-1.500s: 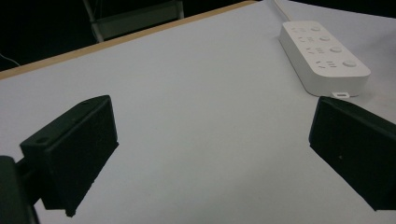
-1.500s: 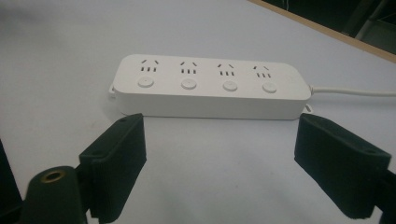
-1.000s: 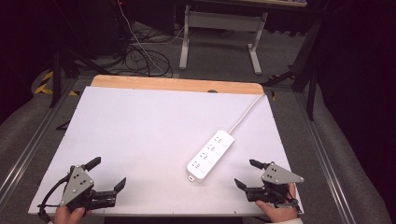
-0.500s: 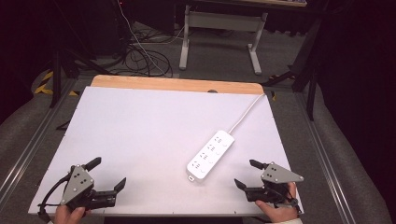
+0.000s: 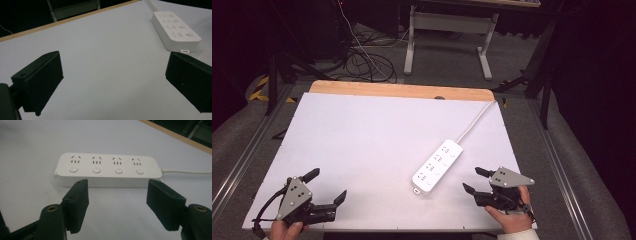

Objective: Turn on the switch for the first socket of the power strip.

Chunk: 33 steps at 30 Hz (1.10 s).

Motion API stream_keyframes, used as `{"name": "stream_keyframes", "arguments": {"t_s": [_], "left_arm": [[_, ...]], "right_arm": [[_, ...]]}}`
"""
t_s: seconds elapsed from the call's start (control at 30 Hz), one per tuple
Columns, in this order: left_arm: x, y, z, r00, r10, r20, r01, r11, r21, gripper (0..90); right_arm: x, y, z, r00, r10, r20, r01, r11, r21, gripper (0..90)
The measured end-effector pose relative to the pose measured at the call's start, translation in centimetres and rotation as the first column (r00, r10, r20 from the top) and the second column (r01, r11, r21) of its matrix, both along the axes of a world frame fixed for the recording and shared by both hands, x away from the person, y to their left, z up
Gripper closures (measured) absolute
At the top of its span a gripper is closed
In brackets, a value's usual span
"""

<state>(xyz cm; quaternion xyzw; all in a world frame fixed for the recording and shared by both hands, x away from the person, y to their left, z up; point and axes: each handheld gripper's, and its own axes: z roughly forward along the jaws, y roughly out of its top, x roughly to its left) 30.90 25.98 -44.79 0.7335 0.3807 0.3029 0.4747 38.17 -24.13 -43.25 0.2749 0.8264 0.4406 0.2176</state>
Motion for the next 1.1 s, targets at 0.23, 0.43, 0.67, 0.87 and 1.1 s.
{"name": "stream_keyframes", "arguments": {"t_s": [0.23, 0.43, 0.67, 0.87, 1.1], "left_arm": [[0.0, 0.0, 0.0, 1.0, -0.001, 0.001, 0.001, 1.0, -0.001, 1.7], [0.0, 0.1, 0.0, 1.0, -0.004, 0.003, 0.004, 1.0, 0.001, 1.7], [0.0, 0.1, 0.0, 1.0, -0.003, 0.001, 0.003, 1.0, 0.0, 1.7], [0.0, 0.1, 0.0, 1.0, -0.003, 0.002, 0.003, 1.0, 0.0, 1.7], [0.0, 0.1, 0.0, 1.0, -0.003, 0.0, 0.003, 1.0, 0.0, 1.7]], "right_arm": [[0.9, 0.7, 1.1, 1.0, 0.008, -0.004, -0.008, 1.0, -0.002, 35.4], [1.7, 1.3, 2.0, 0.9999, 0.013, 0.008, -0.013, 0.9999, -0.006, 35.6], [2.6, 1.8, 2.8, 0.9998, 0.018, 0.0, -0.018, 0.9998, -0.006, 35.8], [3.3, 2.3, 3.1, 0.9999, 0.006, -0.011, -0.007, 0.9998, -0.018, 36.5], [4.4, 2.6, 3.6, 0.9992, -0.023, -0.032, 0.022, 0.9994, -0.027, 42.5]]}}
